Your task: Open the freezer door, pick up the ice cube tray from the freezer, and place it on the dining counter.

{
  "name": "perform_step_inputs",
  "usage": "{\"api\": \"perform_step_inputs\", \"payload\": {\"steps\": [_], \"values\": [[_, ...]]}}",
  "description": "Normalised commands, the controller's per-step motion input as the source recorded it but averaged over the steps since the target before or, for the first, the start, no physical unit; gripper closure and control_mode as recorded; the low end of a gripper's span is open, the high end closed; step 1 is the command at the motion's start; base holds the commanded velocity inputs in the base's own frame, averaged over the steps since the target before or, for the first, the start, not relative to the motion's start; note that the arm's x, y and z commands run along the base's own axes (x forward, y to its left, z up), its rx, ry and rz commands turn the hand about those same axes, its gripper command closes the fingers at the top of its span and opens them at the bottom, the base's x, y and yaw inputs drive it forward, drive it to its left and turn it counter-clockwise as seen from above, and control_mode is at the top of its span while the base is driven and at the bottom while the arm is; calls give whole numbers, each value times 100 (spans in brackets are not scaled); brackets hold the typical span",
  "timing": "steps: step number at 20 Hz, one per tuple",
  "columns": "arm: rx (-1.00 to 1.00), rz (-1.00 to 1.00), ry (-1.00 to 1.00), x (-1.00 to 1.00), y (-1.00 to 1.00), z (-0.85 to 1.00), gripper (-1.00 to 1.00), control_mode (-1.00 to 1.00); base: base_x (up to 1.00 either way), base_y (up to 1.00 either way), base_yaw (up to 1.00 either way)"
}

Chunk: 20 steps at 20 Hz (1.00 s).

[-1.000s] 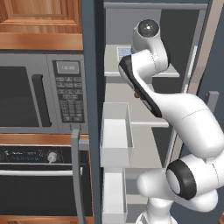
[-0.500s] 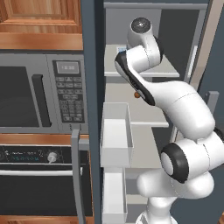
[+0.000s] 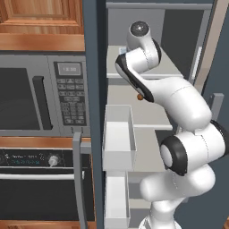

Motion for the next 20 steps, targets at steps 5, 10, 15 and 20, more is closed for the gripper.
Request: {"api": "perform_step_inputs", "payload": {"steps": [5, 10, 15, 20], "values": [[0, 0, 0, 36, 0, -1, -100, -100, 0, 0, 0], [0, 0, 0, 0, 0, 0, -100, -100, 0, 0, 0], [0, 0, 0, 0, 0, 0, -100, -100, 0, 0, 0], [0, 0, 0, 0, 0, 0, 100, -100, 0, 0, 0]]}}
